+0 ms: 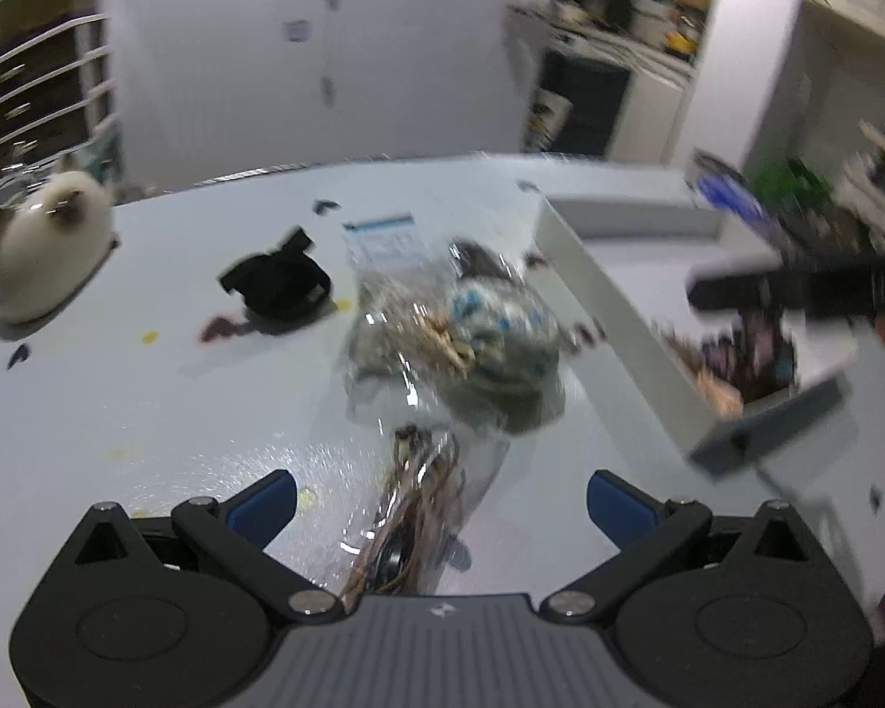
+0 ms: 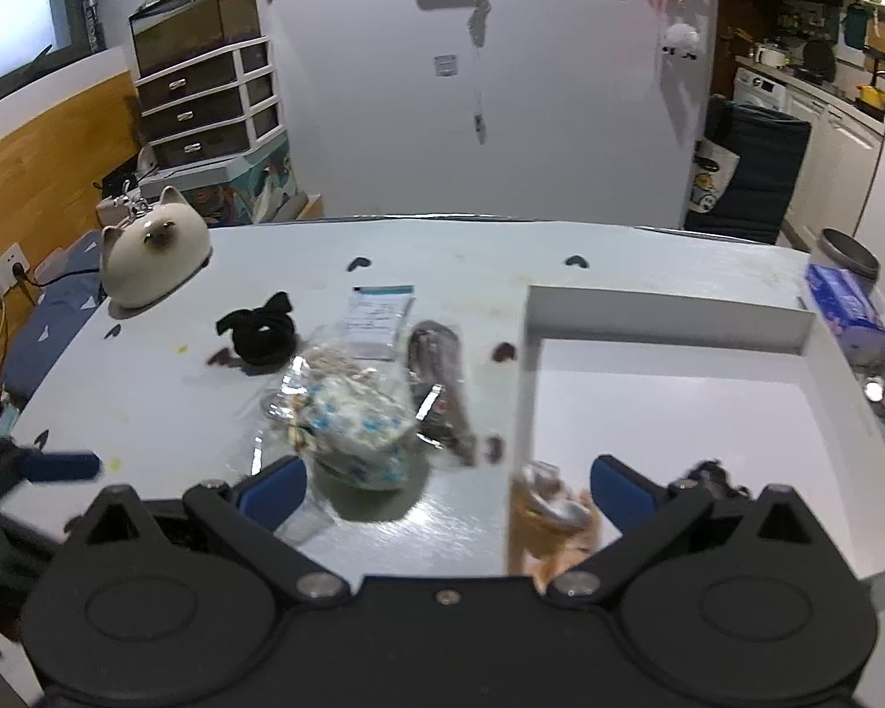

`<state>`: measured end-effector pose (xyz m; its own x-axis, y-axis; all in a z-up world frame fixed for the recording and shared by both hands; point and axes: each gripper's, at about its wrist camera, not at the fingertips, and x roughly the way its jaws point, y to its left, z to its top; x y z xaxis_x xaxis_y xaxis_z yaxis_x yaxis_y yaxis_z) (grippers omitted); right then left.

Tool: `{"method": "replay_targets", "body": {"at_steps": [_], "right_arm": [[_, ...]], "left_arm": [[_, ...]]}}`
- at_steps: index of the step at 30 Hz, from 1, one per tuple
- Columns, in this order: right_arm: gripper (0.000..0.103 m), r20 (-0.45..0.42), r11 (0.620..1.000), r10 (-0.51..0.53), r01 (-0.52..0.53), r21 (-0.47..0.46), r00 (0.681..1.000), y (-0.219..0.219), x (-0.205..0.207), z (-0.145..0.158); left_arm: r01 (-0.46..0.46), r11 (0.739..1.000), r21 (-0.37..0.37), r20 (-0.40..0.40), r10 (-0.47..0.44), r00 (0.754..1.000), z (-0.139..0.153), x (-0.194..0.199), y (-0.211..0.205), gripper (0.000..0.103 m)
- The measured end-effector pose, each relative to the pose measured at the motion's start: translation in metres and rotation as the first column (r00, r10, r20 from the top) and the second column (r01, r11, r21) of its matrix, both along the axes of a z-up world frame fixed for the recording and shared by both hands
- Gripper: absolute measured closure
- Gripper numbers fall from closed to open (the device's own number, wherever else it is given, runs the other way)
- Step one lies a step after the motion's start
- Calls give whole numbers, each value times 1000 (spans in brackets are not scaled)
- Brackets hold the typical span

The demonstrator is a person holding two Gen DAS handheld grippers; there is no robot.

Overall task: Organize soft objects
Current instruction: 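Withdraw both grippers from the tray toward the plastic bags, then grasp the bag of brown cords with the left gripper while the right grasps the blue-floral pouch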

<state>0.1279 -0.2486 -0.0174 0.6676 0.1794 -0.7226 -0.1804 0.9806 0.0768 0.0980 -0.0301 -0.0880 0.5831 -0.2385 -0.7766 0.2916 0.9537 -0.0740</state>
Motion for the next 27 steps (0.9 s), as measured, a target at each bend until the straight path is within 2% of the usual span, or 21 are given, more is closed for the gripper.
{"method": "replay_targets", "body": {"at_steps": [2,8,12,19,21,27], "right_arm": [[0,-4,1000,-1,1,-3,1000,8,3,0],[1,-14,1000,-15,15,-18,1000,21,9,0],[5,-22,1000,-14,14,-23,1000,24,11,-2],[6,-32,1000,-3,3,-13,999,33,24,-9],[6,-34,1000,14,-14,-13,999,38,29,-11],[8,-34,993,108,-109,-48,994,58,49,-20]], "left_arm": [[48,998,30,-4,-48,999,-11,0,0,2],[137,987,84,2,-137,991,-37,4,-1,17],[157,982,105,15,-160,987,-48,13,-2,26],[197,971,132,-18,-196,980,-62,20,-6,42],[213,966,143,-38,-210,977,-66,20,-7,47],[203,973,110,-55,-198,979,-66,19,-2,61]]}}
